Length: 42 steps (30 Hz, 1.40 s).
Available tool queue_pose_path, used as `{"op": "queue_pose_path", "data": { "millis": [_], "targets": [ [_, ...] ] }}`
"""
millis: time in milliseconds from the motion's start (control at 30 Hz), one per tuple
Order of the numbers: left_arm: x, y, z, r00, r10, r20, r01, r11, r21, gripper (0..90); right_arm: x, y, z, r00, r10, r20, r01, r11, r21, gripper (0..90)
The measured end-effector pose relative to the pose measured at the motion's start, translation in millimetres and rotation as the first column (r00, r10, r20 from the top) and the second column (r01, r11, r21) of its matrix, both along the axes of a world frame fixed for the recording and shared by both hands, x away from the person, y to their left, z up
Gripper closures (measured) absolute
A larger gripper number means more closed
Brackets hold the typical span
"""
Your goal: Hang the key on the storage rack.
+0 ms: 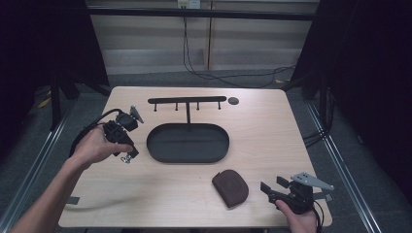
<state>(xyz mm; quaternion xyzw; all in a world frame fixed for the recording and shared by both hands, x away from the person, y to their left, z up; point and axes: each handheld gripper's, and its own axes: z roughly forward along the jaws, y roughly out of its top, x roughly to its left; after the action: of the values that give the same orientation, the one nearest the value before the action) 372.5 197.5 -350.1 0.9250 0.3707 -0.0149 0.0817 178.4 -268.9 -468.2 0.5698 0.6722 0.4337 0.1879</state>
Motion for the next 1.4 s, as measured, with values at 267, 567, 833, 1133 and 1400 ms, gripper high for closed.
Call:
{"op": "queue_pose_path", "data": {
  "millis": [267,567,833,1133,1400],
  "targets": [
    [3.9,-3.2,12.7,0.9998,-0.019,-0.001,0.019,0.9997,-0.017,68.2,0.2,0.3,-0.1,1.0000,0.007,-0.002,-0.007,1.0000,-0.001,29.1],
    [9.7,-8.8,30.5,0.9999,-0.014,0.008,0.015,0.9993,-0.035,68.2,0.1,-0.1,-0.2,1.0000,0.004,-0.002,-0.004,1.0000,0.002,29.1],
    [16.6,-12.5,43.9,0.9999,-0.004,0.011,0.004,0.9992,-0.041,68.3,0.2,-0.3,-0.2,1.0000,0.006,-0.002,-0.006,1.0000,0.003,29.1],
    [29.3,-21.4,54.6,0.9997,0.020,0.017,-0.019,0.9988,-0.045,68.2,0.2,-0.2,-0.2,0.9999,0.010,-0.003,-0.010,0.9999,0.005,29.1],
    [45.4,-28.6,58.7,0.9985,0.052,0.017,-0.051,0.9982,-0.032,68.3,0.1,0.2,-0.1,0.9999,0.014,-0.002,-0.014,0.9999,0.002,29.0]
  ]
}}
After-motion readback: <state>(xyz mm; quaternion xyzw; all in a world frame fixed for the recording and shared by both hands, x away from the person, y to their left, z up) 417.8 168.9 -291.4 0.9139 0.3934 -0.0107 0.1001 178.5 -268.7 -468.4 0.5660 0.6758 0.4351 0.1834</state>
